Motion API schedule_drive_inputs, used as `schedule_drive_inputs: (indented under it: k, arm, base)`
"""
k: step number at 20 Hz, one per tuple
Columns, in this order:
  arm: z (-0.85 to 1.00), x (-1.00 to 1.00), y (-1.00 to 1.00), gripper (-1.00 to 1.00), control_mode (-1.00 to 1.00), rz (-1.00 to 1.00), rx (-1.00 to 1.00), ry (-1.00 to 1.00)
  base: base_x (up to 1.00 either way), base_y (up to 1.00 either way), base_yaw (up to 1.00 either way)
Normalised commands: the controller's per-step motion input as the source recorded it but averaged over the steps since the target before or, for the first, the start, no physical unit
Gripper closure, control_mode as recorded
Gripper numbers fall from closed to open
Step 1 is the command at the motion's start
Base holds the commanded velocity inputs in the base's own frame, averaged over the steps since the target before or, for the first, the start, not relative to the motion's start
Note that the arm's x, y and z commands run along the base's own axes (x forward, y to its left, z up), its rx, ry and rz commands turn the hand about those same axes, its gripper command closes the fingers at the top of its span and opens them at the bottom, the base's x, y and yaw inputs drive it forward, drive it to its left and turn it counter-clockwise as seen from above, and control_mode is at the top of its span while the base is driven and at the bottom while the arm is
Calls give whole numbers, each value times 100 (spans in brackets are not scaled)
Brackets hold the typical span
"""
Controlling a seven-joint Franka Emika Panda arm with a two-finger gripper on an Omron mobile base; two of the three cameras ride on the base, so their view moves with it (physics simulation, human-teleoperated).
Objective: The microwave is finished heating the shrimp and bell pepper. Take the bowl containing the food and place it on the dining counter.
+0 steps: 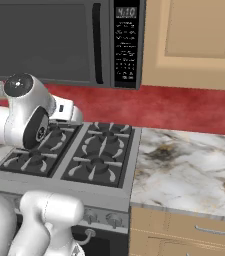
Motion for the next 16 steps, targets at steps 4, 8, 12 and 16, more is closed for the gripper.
schedule_drive_inputs:
  k: [4,8,12,16]
  arm:
    - [51,-52,-21,-100,-100,0,0,-48]
    - [50,-28,-33,-100,-100,0,0,-46]
    - [54,-1,-41,-100,-100,0,0,-37]
    - [57,16,-32,-100,-100,0,0,-31]
  base:
    - [0,0,0]
    - [0,0,0]
    - [0,0,0]
    - [0,0,0]
